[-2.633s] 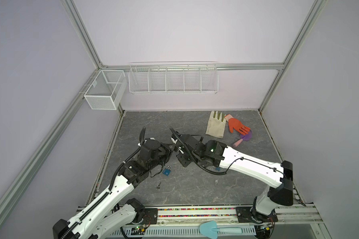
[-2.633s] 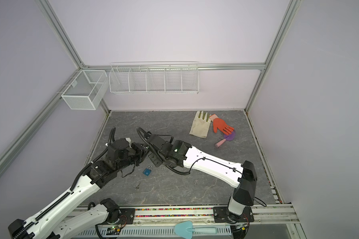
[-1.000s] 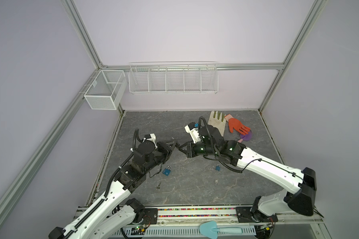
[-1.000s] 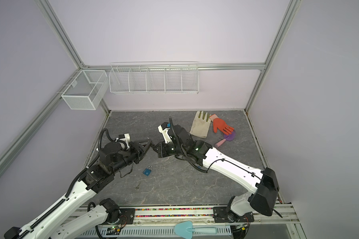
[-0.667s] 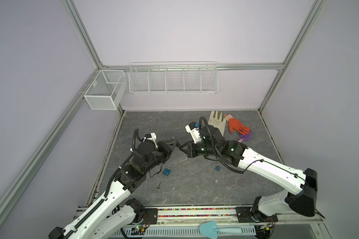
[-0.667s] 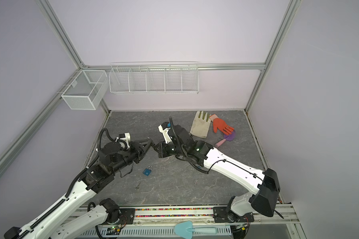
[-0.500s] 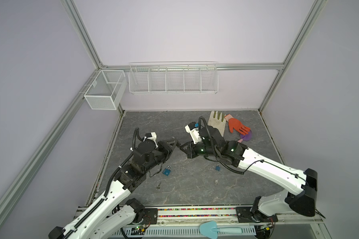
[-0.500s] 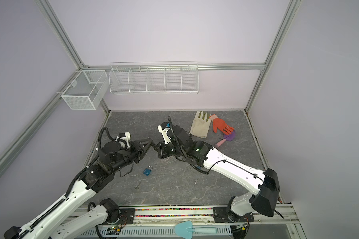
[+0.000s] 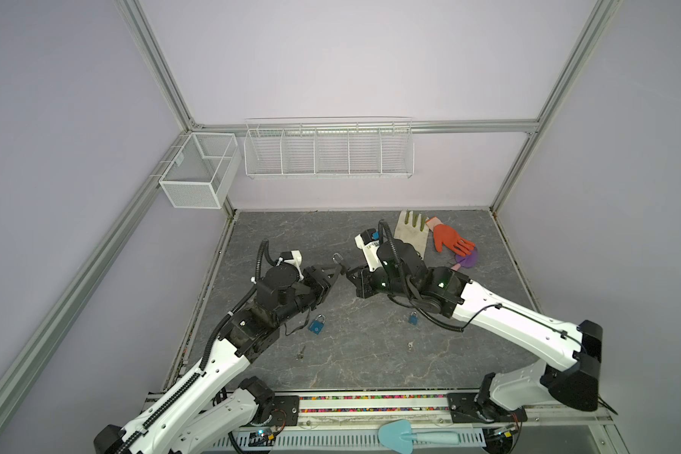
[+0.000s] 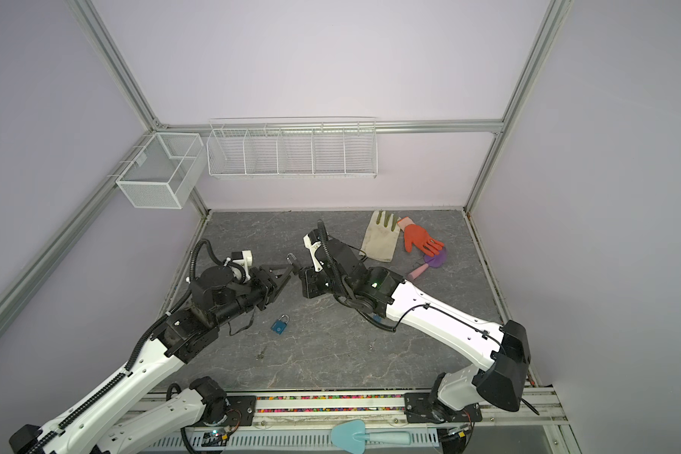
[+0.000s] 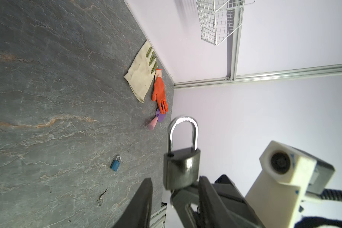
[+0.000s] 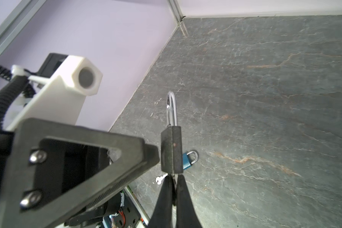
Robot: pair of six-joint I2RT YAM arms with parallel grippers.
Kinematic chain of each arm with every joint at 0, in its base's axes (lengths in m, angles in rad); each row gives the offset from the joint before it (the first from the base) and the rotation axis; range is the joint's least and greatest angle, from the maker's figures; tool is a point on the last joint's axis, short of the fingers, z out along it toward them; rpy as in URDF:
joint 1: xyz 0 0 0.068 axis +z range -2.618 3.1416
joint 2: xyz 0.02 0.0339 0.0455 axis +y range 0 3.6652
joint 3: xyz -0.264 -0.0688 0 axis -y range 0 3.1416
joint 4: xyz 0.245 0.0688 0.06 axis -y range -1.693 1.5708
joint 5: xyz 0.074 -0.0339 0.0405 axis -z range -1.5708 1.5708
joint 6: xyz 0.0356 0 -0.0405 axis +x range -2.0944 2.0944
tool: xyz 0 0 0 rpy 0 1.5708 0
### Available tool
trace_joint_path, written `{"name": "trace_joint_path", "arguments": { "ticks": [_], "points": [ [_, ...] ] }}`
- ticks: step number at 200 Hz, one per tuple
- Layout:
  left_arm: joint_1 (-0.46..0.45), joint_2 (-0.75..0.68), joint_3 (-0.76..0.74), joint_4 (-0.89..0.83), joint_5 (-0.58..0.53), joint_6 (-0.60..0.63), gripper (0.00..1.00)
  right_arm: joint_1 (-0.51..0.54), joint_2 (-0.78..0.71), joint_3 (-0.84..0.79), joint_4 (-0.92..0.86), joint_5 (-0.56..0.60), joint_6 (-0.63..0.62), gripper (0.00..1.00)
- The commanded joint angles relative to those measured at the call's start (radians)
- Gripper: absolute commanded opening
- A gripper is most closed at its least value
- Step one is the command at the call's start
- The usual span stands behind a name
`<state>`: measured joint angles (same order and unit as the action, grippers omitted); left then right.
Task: Unlock with the key
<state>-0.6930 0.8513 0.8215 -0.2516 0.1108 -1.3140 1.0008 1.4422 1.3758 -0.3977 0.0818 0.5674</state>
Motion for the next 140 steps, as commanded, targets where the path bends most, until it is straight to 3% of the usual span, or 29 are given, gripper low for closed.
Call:
{"name": "trace_joint_path", "arguments": {
  "ticks": [1, 57, 140],
  "points": [
    [-0.003, -0.011, 0.035, -0.051, -0.004, 0.022, 0.43, -0.003, 0.005, 0.027, 0.004, 0.055, -0.011, 0.06],
    [-0.004, 0.021, 0.054, 0.012, -0.019, 0.045, 0.55, 0.001, 0.012, 0.027, 0.036, -0.017, -0.026, 0.06],
    [-0.016, 0.144, 0.17, -0.146, -0.05, 0.136, 0.62, 0.012, 0.043, 0.057, 0.014, -0.042, -0.063, 0.06]
  ]
}}
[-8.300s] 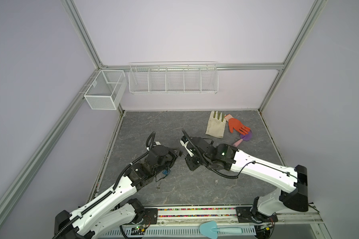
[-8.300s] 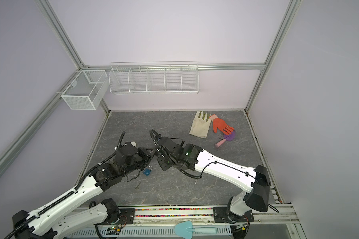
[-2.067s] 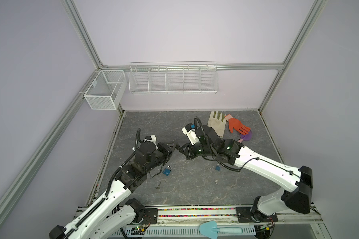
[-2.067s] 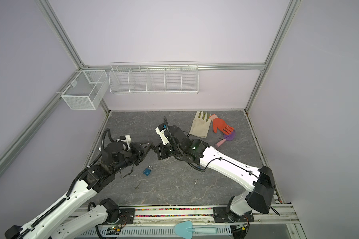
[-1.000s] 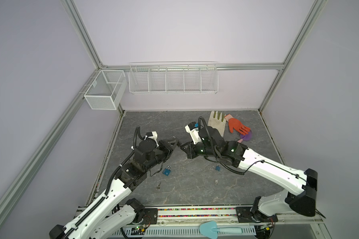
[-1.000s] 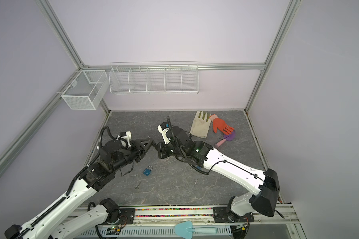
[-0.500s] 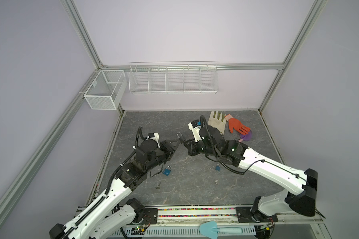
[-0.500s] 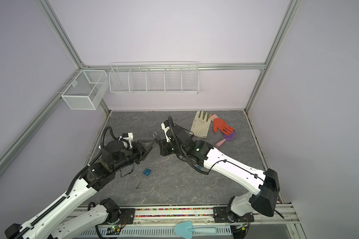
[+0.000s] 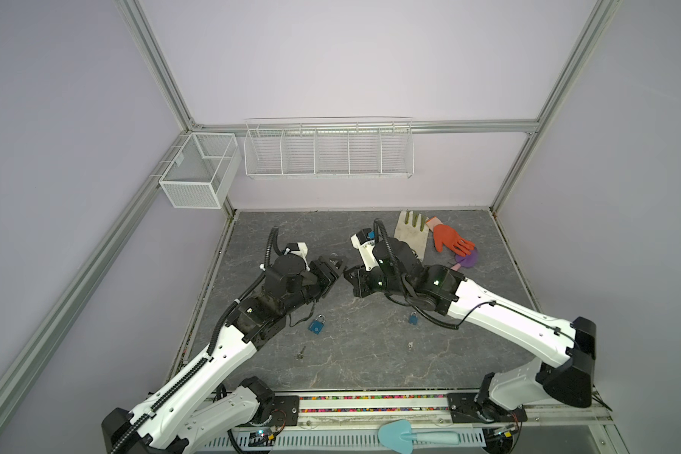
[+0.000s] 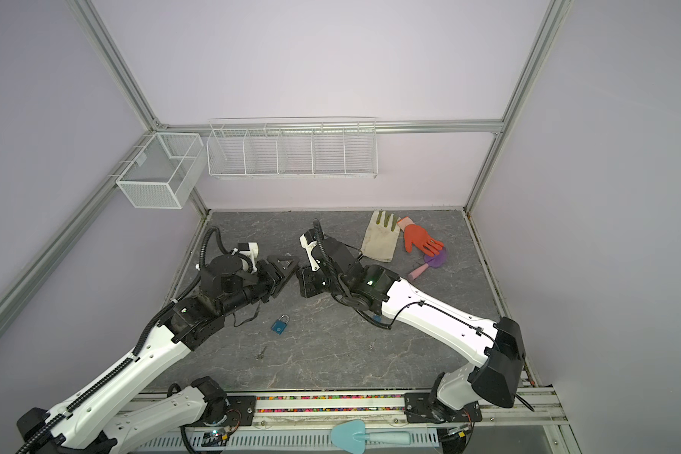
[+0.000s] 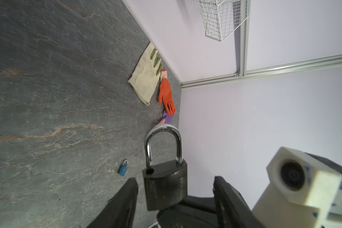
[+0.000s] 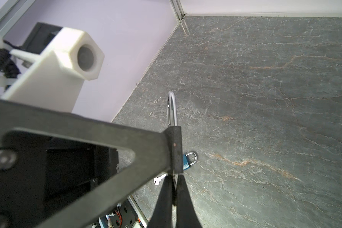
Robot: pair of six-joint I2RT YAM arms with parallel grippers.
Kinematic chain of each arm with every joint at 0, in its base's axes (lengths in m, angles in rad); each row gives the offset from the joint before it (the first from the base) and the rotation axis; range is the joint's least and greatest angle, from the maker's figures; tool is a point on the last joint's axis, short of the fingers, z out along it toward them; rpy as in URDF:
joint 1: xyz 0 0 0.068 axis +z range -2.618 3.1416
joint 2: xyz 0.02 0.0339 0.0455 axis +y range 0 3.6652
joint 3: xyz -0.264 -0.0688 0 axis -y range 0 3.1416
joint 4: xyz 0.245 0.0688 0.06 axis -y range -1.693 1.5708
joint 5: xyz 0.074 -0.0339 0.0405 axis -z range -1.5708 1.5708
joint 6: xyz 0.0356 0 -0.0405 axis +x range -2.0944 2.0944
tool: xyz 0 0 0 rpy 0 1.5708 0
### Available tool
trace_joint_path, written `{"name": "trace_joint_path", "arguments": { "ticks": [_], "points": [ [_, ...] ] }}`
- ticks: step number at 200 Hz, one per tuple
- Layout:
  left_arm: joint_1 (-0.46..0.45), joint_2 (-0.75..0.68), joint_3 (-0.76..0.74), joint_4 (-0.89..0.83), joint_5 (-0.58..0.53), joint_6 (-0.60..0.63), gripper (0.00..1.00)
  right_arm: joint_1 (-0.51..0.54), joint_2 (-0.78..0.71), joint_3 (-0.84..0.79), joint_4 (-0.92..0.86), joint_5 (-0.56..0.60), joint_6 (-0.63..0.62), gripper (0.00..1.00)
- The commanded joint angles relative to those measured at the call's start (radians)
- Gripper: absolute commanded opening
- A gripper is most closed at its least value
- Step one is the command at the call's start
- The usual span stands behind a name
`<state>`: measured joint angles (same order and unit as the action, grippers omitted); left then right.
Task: Unlock with the key
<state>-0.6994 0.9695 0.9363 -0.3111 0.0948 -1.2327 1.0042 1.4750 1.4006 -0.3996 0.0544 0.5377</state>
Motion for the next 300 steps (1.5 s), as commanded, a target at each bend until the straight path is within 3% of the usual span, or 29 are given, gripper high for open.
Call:
{"name": "trace_joint_path", "arguments": {
  "ticks": [1, 97, 279, 300],
  "points": [
    [-0.009, 0.026, 0.055, -0.088, -0.035, 0.054, 0.62, 0.008, 0.01, 0.032, 0.015, -0.014, -0.033, 0.06],
    [-0.024, 0.06, 0.099, -0.172, -0.117, 0.08, 0.5, 0.017, 0.06, 0.071, -0.055, 0.028, -0.067, 0.06],
    [-0.028, 0.09, 0.059, -0.135, -0.132, 0.009, 0.3, 0.049, 0.071, 0.094, -0.09, 0.091, -0.144, 0.07],
    [-0.027, 0.085, 0.056, -0.135, -0.138, 0.006, 0.22, 0.048, 0.062, 0.094, -0.087, 0.09, -0.149, 0.07]
  ]
}}
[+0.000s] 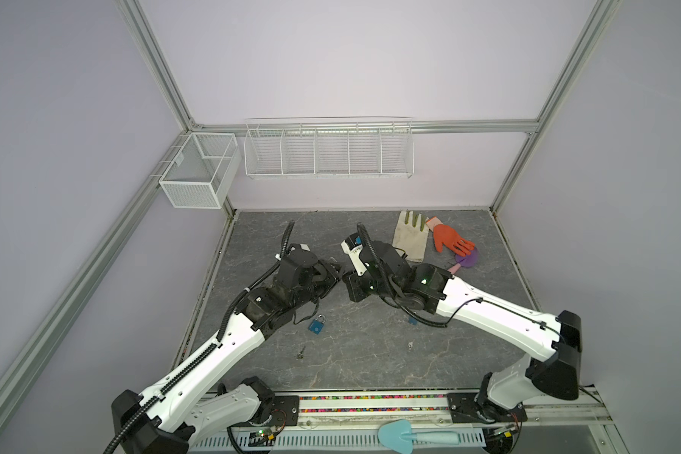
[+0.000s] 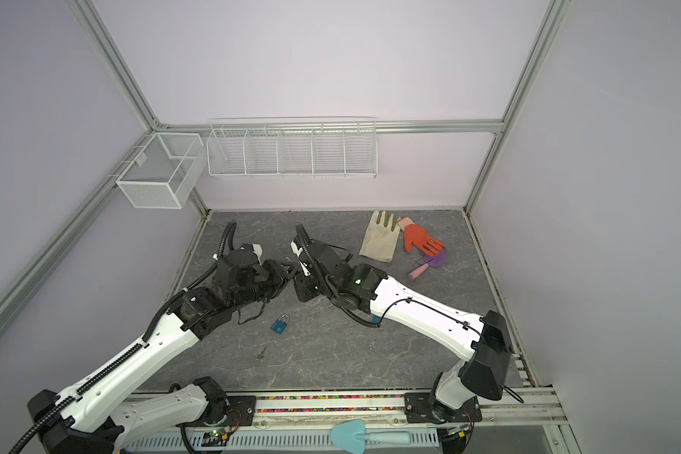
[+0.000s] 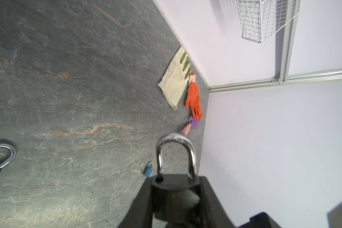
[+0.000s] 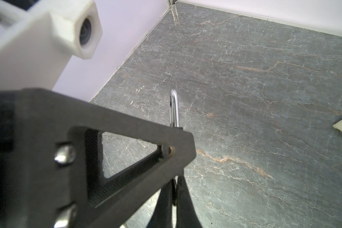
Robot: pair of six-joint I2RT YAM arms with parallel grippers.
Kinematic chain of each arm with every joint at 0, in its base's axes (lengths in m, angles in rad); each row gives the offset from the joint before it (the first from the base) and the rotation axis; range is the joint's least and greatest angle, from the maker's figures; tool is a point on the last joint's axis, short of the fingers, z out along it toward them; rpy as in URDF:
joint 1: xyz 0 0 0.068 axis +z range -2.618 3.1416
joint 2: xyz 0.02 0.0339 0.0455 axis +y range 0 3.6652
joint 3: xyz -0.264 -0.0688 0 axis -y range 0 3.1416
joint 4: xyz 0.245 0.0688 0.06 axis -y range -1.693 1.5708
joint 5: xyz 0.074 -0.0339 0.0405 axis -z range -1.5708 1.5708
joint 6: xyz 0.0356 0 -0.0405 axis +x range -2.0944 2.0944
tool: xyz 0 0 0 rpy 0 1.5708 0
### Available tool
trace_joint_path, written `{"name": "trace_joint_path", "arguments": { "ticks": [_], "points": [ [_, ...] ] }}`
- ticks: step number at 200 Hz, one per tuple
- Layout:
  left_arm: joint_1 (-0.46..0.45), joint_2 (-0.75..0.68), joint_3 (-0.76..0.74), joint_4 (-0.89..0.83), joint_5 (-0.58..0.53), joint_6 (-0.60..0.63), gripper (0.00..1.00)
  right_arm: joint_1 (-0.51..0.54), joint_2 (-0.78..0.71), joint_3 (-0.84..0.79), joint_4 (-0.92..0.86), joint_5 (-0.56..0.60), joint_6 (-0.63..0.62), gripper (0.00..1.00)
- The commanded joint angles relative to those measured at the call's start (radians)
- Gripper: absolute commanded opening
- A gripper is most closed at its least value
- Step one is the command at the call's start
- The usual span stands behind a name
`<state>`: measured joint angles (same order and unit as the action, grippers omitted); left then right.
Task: Unlock with the key
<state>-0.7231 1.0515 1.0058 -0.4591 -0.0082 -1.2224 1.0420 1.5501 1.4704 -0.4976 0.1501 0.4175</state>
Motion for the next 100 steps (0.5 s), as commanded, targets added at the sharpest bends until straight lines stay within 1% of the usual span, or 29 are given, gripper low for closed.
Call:
{"name": "trace_joint_path", "arguments": {
  "ticks": [1, 14, 21, 33, 41, 62, 76, 100],
  "points": [
    [-0.004, 0.003, -0.014, 0.014, -0.036, -0.005, 0.22, 0.011, -0.014, 0.023, 0.012, -0.005, -0.028, 0.07],
    [-0.004, -0.001, -0.018, 0.017, -0.041, -0.006, 0.2, 0.011, -0.018, 0.022, 0.008, 0.0, -0.031, 0.07],
    [-0.004, -0.002, -0.018, 0.018, -0.044, -0.008, 0.19, 0.012, -0.021, 0.023, 0.006, -0.001, -0.034, 0.09],
    [-0.005, -0.005, -0.018, 0.023, -0.048, -0.009, 0.16, 0.011, -0.026, 0.024, 0.0, 0.006, -0.035, 0.16],
    [-0.004, -0.009, -0.017, 0.025, -0.053, -0.008, 0.14, 0.012, -0.032, 0.024, -0.004, 0.009, -0.036, 0.24],
    [-0.004, -0.021, -0.009, 0.014, -0.087, 0.0, 0.11, 0.012, -0.059, 0.015, -0.015, 0.025, -0.04, 0.34],
    [-0.004, -0.026, -0.005, 0.021, -0.102, 0.015, 0.09, 0.01, -0.089, 0.001, -0.027, 0.035, -0.043, 0.44],
    [-0.004, -0.025, 0.002, 0.032, -0.119, 0.083, 0.04, -0.001, -0.149, -0.006, -0.092, 0.046, -0.07, 0.47]
  ]
}}
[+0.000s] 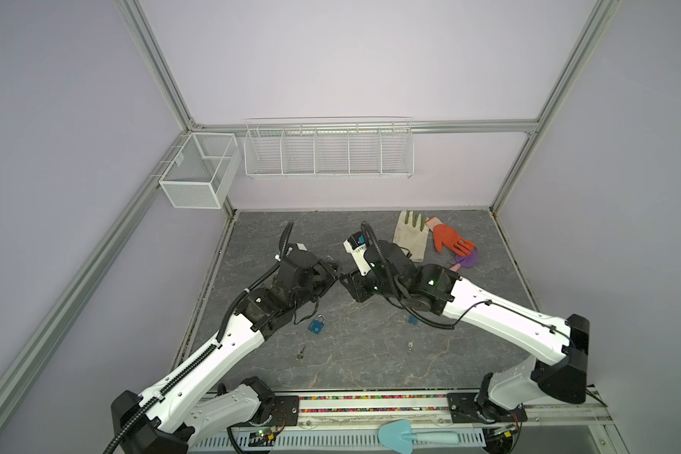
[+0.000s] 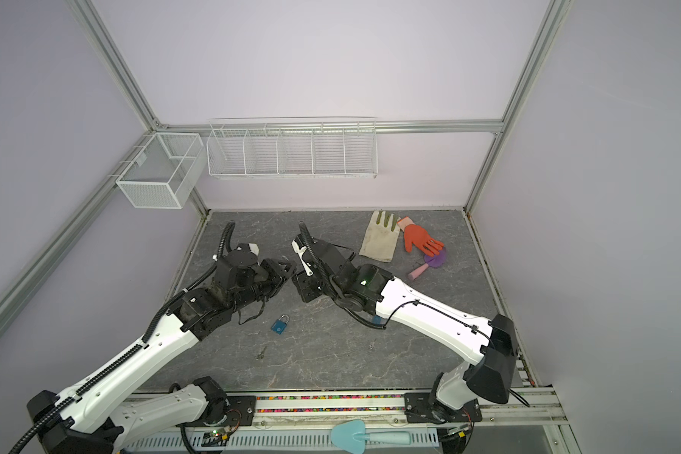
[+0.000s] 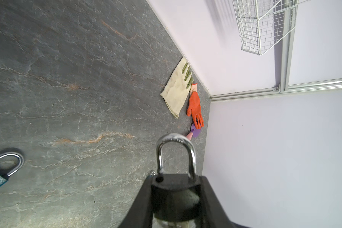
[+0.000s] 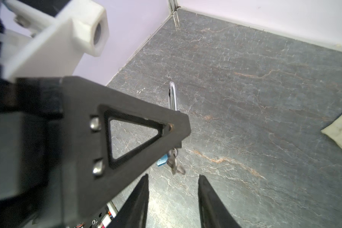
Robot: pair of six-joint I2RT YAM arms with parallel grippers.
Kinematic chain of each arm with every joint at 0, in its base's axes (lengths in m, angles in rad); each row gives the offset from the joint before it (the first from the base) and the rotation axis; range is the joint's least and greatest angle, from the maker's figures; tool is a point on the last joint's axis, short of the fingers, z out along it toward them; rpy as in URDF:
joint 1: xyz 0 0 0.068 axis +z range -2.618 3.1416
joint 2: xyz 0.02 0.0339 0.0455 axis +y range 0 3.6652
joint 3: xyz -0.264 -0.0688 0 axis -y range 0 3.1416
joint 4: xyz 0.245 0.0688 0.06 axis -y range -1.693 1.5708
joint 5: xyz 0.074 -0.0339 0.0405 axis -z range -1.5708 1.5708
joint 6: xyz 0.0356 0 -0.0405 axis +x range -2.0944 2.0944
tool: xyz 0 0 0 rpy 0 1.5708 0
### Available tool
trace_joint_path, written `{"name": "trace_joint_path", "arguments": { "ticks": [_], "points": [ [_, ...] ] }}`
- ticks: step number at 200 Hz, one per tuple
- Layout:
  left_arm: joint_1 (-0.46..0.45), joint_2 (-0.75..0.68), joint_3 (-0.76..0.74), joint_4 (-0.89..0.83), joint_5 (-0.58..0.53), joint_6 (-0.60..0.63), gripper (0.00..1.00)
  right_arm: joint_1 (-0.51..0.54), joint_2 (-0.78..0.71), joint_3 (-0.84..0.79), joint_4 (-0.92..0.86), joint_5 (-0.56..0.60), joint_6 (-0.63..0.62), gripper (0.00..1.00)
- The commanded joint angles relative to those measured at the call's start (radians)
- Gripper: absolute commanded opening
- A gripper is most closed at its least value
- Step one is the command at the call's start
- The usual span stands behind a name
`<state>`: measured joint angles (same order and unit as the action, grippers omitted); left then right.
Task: Unlock with the key
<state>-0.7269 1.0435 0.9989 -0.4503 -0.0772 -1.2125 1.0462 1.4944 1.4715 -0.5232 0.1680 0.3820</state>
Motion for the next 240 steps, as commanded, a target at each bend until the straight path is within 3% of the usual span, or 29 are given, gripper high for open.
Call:
{"name": "trace_joint_path", "arguments": {
  "ticks": [1, 14, 39, 72, 106, 154, 210, 240],
  "points": [
    [0.0, -0.018, 0.009, 0.025, -0.051, 0.078, 0.04, -0.007, -0.097, -0.007, -0.069, 0.029, -0.035, 0.47],
    [0.0, -0.019, -0.004, 0.063, -0.056, 0.12, 0.01, -0.038, -0.127, -0.005, -0.112, 0.02, -0.031, 0.52],
    [0.0, -0.025, -0.062, 0.192, -0.054, 0.322, 0.0, -0.102, -0.155, 0.031, -0.224, 0.005, -0.023, 0.65],
    [-0.022, -0.083, -0.189, 0.44, -0.017, 0.587, 0.0, -0.112, -0.139, 0.119, -0.381, 0.074, -0.042, 0.83],
    [-0.094, -0.14, -0.328, 0.651, -0.057, 0.877, 0.0, -0.114, -0.105, 0.194, -0.494, 0.114, 0.012, 0.89],
    [-0.128, -0.145, -0.508, 0.958, -0.042, 1.073, 0.0, -0.086, -0.054, 0.265, -0.508, 0.108, 0.041, 0.97],
    [-0.222, -0.088, -0.576, 1.134, -0.179, 1.242, 0.0, -0.019, 0.094, 0.405, -0.524, 0.24, 0.106, 0.99],
    [-0.247, -0.059, -0.581, 1.164, -0.21, 1.269, 0.0, -0.008, 0.165, 0.474, -0.55, 0.261, 0.138, 0.99]
  ]
}}
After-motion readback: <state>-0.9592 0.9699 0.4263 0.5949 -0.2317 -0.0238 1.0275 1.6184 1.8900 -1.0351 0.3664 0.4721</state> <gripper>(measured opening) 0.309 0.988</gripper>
